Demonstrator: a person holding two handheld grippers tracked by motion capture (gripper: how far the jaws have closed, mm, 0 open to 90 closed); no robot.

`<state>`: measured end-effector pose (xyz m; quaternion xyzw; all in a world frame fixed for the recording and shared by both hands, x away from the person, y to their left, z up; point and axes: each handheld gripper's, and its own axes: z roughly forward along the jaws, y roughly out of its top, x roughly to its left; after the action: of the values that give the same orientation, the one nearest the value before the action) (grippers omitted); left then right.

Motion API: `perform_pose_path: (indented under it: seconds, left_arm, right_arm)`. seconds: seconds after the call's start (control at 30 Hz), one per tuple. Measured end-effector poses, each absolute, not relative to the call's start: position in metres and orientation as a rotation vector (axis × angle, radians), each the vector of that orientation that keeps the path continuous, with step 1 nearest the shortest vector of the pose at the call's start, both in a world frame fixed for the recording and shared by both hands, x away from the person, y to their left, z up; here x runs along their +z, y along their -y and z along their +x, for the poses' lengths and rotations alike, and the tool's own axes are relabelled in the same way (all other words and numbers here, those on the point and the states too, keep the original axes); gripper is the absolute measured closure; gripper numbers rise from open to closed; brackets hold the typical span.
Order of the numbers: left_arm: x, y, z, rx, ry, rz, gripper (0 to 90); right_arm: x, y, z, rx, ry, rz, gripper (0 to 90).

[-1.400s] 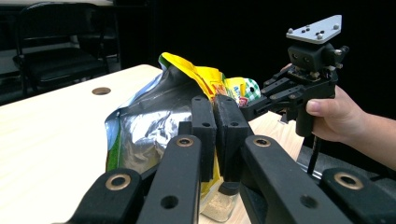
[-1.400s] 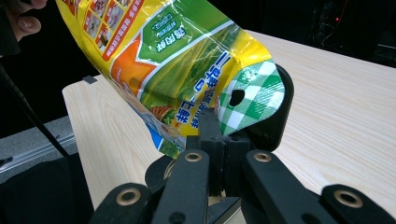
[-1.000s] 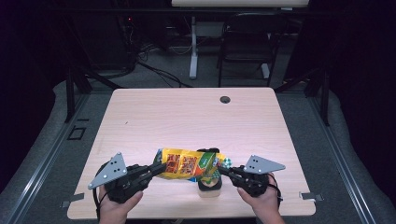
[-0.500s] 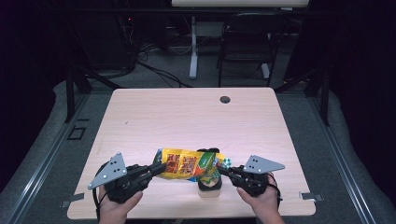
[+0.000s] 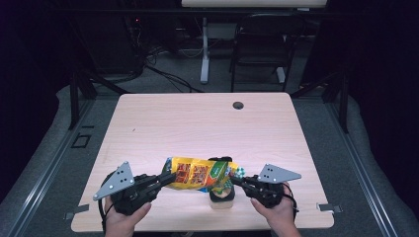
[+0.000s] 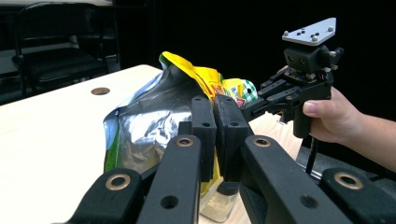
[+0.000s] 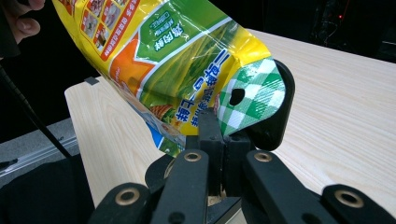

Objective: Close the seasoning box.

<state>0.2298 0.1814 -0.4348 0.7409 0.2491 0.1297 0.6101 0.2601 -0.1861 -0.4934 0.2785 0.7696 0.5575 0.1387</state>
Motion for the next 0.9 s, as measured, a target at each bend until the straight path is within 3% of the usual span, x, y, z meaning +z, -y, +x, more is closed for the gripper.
perform_pose_path:
  seconds: [0.9]
  left_arm:
    - [-0.4353, -0.1819, 0.2298, 0.3, -0.577, 1.715, 87.6]
  right_arm:
    - [-0.4951, 0.1865, 0.261, 1.626, -2.234, 0.808, 89.6]
